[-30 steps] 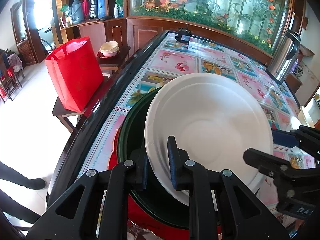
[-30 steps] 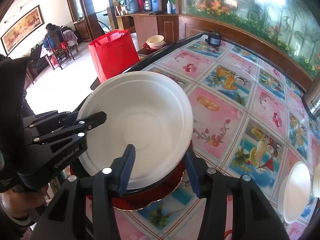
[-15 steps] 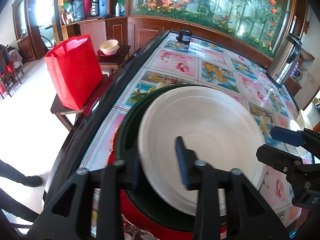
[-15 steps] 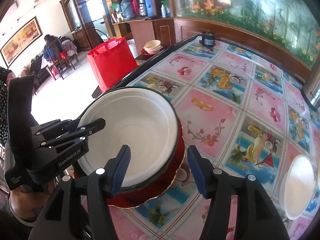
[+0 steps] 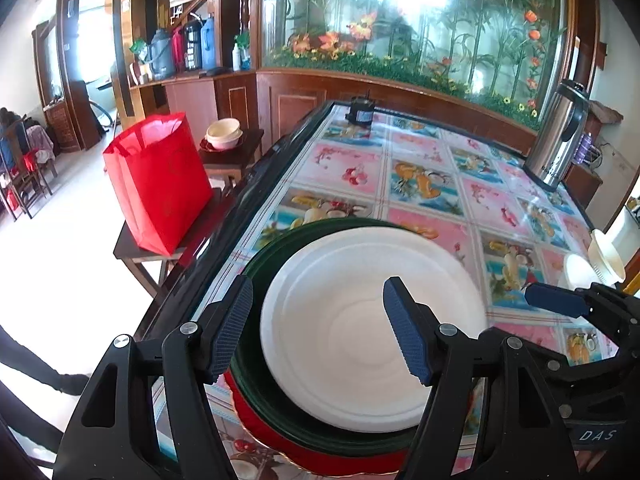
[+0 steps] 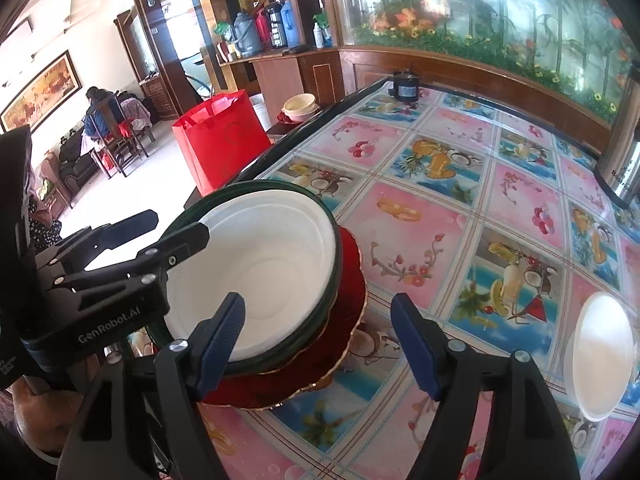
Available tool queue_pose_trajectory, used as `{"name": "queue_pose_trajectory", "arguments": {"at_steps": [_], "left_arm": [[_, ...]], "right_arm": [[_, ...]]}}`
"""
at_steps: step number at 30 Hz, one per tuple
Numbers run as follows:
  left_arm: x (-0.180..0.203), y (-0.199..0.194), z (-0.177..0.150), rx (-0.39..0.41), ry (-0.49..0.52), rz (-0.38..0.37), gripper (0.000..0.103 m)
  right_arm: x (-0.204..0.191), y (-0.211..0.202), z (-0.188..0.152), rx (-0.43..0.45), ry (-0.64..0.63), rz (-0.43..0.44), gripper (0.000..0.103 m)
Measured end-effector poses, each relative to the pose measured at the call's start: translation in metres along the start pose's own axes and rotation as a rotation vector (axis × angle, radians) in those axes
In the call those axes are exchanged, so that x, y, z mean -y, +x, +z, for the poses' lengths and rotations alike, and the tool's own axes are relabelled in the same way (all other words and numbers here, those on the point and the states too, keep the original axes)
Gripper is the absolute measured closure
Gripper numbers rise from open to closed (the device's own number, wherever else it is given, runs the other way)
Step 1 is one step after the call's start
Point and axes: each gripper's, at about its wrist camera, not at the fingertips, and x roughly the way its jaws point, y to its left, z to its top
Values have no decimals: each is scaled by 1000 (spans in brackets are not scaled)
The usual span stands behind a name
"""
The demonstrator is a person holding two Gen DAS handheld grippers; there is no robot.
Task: Organize plates and bowls
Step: 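Lower the white plate into the green basin and open the right gripper, then move the right gripper to the second white paper plate on the table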
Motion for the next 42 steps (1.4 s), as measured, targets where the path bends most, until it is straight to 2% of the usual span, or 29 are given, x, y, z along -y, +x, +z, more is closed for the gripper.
{"name": "queue_pose_trajectory", "arguments": {"at_steps": [4,17,29,36,42], "left_arm": [[15,-7,1,23,19,-25,33],[99,-4,2,0,116,-158,33],[196,18,-1,-89,209,-292,33],[241,27,-2,-115,249,-325,33],[269,50,-5,-177,260,-339,33]], "right_arm": [[11,-10,-5,14,28,-7,25],[79,-60,-37,52,159,-105,24],[166,-115,-75,98,346,-217,24],[214,-138,-102,113,459,-266,24],[240,-138,-115,110,512,-264,23]]}}
